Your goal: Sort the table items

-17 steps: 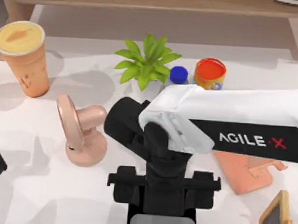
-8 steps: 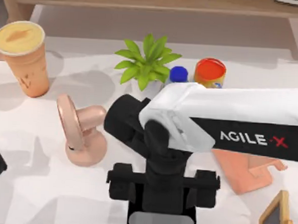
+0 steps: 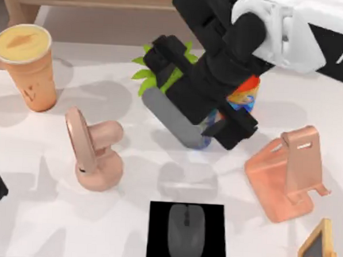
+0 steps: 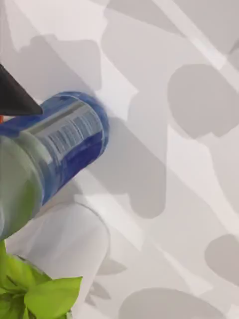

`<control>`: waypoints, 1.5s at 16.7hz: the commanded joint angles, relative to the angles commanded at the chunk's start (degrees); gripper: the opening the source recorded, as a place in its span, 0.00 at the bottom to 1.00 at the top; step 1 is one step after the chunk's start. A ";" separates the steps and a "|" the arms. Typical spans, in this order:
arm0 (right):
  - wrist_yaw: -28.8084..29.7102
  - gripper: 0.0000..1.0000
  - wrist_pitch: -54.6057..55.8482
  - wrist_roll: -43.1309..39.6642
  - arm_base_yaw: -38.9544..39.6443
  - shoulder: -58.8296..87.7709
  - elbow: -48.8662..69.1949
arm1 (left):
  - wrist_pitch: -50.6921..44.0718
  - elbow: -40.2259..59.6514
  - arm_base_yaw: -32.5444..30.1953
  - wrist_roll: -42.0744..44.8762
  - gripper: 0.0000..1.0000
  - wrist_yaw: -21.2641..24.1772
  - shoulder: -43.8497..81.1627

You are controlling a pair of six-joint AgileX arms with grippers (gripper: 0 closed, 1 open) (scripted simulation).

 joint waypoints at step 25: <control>1.67 1.00 -8.29 94.92 -75.30 -4.10 -19.61 | 0.00 0.00 0.00 0.00 1.00 0.00 0.00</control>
